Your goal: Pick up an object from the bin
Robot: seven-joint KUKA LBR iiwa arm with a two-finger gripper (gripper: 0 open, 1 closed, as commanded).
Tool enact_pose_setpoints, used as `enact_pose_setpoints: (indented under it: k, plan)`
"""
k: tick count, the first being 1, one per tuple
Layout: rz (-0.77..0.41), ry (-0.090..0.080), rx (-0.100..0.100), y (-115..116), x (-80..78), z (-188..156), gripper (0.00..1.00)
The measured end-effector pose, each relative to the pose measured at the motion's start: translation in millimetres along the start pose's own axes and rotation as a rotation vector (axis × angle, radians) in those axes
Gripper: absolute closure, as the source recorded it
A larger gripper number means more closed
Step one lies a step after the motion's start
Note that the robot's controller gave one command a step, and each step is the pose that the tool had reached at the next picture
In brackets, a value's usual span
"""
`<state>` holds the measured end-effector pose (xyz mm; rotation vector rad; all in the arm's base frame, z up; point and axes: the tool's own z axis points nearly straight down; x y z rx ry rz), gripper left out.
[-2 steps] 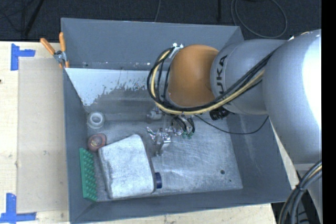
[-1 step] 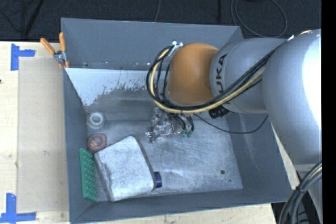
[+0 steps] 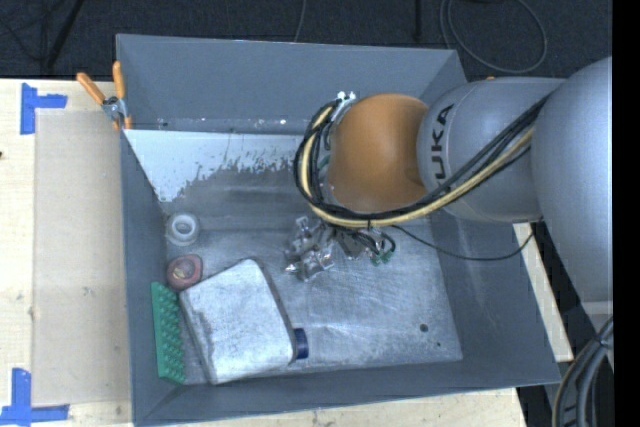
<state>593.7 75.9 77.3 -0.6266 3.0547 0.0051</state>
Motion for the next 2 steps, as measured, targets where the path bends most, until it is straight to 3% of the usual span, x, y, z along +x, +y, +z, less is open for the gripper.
enact_pose_setpoints:
  k: [1, 2]
  plan:
    - [0.291, 0.017, 0.002, 12, -22.7, -79, 1.00]
    - [0.206, 0.014, 0.007, -74, 18.1, -184, 1.00]
